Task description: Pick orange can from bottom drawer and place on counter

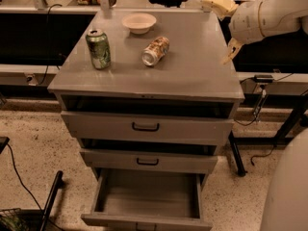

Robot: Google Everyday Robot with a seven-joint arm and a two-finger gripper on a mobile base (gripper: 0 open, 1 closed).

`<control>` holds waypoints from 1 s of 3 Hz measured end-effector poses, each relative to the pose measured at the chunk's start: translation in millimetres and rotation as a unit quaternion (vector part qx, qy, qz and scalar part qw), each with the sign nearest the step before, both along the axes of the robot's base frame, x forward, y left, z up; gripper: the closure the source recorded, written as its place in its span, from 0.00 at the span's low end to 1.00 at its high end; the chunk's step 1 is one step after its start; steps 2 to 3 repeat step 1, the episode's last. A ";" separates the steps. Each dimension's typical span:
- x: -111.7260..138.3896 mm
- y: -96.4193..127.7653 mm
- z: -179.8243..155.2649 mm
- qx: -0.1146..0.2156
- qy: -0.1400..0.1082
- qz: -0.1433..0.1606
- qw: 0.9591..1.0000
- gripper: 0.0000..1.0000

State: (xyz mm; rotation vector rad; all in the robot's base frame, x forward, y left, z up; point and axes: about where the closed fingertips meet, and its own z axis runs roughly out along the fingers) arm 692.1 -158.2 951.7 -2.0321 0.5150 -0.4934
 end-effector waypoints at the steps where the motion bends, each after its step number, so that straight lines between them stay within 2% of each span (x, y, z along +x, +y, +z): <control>1: 0.0 0.0 0.0 0.000 0.000 0.000 1.000 0.00; 3: 0.0 0.0 0.0 0.000 0.000 0.000 1.000 0.00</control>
Offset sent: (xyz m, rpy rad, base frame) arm 0.0000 0.0000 0.0000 0.0000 0.0000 0.0000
